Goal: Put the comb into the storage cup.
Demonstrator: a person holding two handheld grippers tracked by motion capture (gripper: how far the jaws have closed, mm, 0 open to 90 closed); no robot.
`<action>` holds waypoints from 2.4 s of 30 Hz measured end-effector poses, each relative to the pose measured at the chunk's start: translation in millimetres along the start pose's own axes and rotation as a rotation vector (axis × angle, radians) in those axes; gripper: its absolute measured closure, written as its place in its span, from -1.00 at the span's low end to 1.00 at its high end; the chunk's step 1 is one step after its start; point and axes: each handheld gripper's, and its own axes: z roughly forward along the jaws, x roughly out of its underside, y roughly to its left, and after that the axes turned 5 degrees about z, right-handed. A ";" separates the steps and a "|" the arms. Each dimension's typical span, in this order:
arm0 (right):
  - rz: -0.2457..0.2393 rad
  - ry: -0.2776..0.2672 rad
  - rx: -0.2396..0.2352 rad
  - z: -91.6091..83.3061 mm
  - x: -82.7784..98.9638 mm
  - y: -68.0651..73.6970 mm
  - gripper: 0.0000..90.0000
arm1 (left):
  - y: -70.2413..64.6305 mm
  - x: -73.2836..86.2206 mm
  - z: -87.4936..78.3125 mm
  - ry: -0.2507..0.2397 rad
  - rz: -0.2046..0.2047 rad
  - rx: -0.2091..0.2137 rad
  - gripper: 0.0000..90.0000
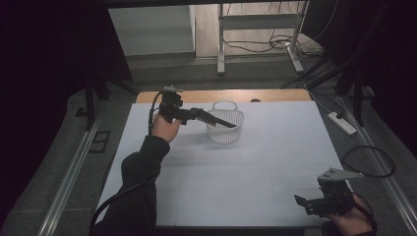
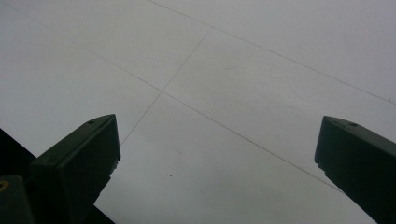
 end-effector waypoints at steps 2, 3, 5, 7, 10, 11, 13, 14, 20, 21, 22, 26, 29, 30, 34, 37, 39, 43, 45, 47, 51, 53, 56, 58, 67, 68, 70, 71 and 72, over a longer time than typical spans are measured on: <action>0.000 0.001 0.000 0.1 -0.1 0.0 -0.99 | -1.5 0.8 -1.7 -0.001 0.006 0.005 -1.00; -0.001 0.001 0.000 0.0 -0.1 0.1 -0.99 | -2.6 1.1 -2.8 -0.001 0.015 0.004 -1.00; -0.002 0.001 0.001 0.0 0.0 0.2 -0.99 | -5.1 2.1 -4.3 0.005 0.033 0.000 -1.00; -0.002 0.002 0.001 0.1 -0.1 0.2 -0.99 | -7.5 3.4 -5.4 0.012 0.052 -0.007 -1.00; -0.002 0.001 0.002 0.1 0.0 0.3 -0.99 | -10.2 6.5 -7.4 0.015 0.068 -0.006 -1.00; -0.002 0.001 0.002 0.1 -0.1 0.3 -0.99 | -10.7 7.4 -7.7 0.008 0.069 -0.003 -1.00; -0.002 0.002 0.003 0.1 -0.1 0.3 -0.99 | -11.0 9.5 -9.6 0.002 0.074 0.002 -1.00; -0.003 0.002 0.003 0.2 -0.1 0.4 -0.99 | -10.7 10.6 -10.4 -0.003 0.073 0.012 -1.00; -0.003 0.002 0.006 0.1 -0.1 0.6 -0.99 | -9.3 18.2 -14.8 -0.016 0.072 0.055 -1.00; -0.003 0.002 0.006 0.1 -0.1 0.7 -0.99 | -9.5 19.6 -15.5 -0.018 0.075 0.054 -1.00; -0.003 0.002 0.006 0.1 -0.1 0.7 -0.99 | -9.9 20.9 -16.1 -0.020 0.080 0.049 -1.00; -0.003 0.001 0.007 0.0 -0.1 0.8 -0.99 | -11.7 25.4 -18.1 -0.018 0.106 0.024 -1.00; -0.002 0.001 0.008 0.0 -0.1 0.8 -0.99 | -12.2 28.7 -20.1 -0.028 0.108 0.023 -1.00; -0.003 0.001 0.008 0.0 -0.1 0.8 -0.99 | -12.0 29.3 -20.7 -0.029 0.106 0.025 -1.00; -0.003 0.002 0.010 0.0 -0.1 1.2 -0.99 | -10.9 33.1 -23.5 -0.040 0.084 0.042 -1.00; -0.003 0.003 0.011 0.0 -0.1 1.3 -0.99 | -10.7 35.4 -24.9 -0.041 0.074 0.053 -1.00; -0.003 0.003 0.013 0.0 -0.1 1.4 -0.99 | -11.4 36.8 -26.2 -0.042 0.077 0.048 -1.00; -0.003 0.004 0.014 0.1 -0.1 1.6 -0.99 | -12.7 39.1 -28.2 -0.045 0.082 0.056 -1.00; -0.007 0.003 0.013 0.1 -0.2 1.8 -0.99 | -13.1 40.0 -28.3 -0.040 0.085 0.066 -1.00; -0.007 0.003 0.013 0.2 -0.2 1.9 -0.99 | -13.7 41.2 -28.4 -0.031 0.086 0.074 -1.00; -0.009 0.003 0.015 0.1 -0.3 2.3 -0.99 | -15.4 44.6 -29.3 -0.031 0.090 0.074 -1.00; -0.010 0.002 0.016 0.0 -0.2 2.6 -0.99 | -16.1 46.6 -29.4 -0.029 0.089 0.076 -1.00; -0.010 -0.001 0.018 -0.4 -0.2 2.6 -1.00 | -17.4 50.0 -30.0 -0.029 0.090 0.071 -1.00; -0.012 -0.002 0.016 -0.4 -0.2 2.5 -1.00 | -18.0 52.4 -30.3 -0.027 0.078 0.075 -1.00; -0.002 -0.003 0.010 -0.5 -0.2 1.3 -1.00 | -18.3 62.4 -29.9 -0.039 0.072 0.069 -1.00; -0.001 -0.004 0.010 -0.6 -0.2 1.2 -1.00 | -18.4 62.9 -29.8 -0.038 0.072 0.070 -1.00; -0.003 -0.003 0.010 -0.4 -0.2 1.3 -1.00 | -19.3 63.7 -29.8 -0.030 0.077 0.066 -1.00; -0.004 -0.003 0.010 -0.3 -0.3 1.5 -1.00 | -20.0 64.4 -29.9 -0.028 0.083 0.063 -1.00; -0.006 -0.003 0.009 -0.3 -0.3 1.7 -1.00 | -20.6 64.9 -29.9 -0.030 0.083 0.063 -1.00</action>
